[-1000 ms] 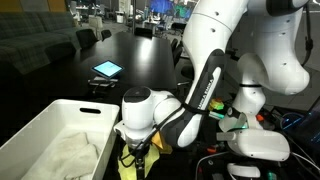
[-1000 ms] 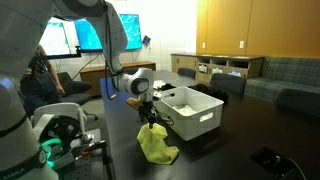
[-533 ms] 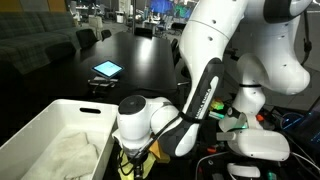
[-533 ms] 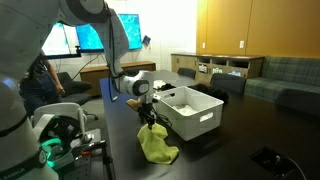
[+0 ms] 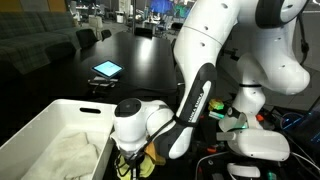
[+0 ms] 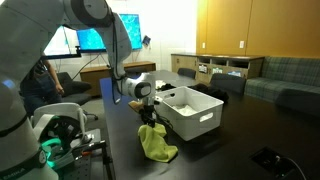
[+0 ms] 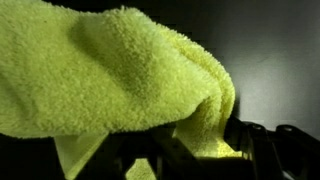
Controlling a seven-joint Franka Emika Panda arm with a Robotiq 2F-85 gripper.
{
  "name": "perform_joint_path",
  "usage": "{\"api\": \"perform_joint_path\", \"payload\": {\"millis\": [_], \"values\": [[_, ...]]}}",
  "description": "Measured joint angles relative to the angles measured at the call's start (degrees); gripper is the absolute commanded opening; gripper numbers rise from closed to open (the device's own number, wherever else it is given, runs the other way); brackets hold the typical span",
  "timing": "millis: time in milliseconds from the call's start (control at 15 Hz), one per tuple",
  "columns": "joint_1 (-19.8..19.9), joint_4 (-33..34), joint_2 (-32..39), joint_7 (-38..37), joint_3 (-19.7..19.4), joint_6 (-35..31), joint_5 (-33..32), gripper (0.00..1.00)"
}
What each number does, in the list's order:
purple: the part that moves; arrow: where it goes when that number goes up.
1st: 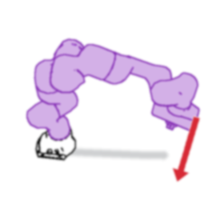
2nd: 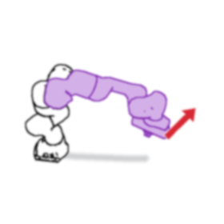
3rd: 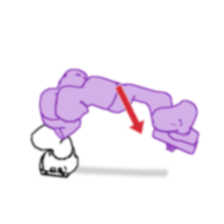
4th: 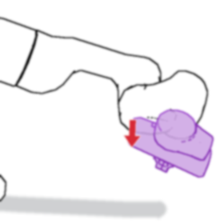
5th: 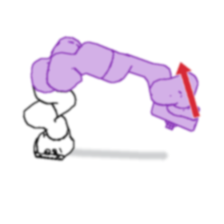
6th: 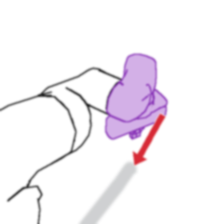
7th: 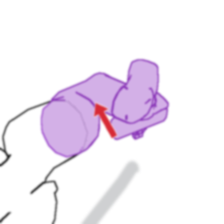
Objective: Pick up the cloths from the table and put them in the box, then pick up the marker and the seal tape put them in the cup
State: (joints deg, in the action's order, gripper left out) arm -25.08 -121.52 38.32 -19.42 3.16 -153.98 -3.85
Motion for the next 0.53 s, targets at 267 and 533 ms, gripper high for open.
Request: {"api": "perform_joint_path", "payload": {"millis": [267,533], "values": [[-0.1,-0.5,-0.6,-1.9,-0.4,-1.2,0.1,0.02],[-4.2,-4.2,-4.5,-9.1,-5.9,-5.0,-1.8,0.03]]}}
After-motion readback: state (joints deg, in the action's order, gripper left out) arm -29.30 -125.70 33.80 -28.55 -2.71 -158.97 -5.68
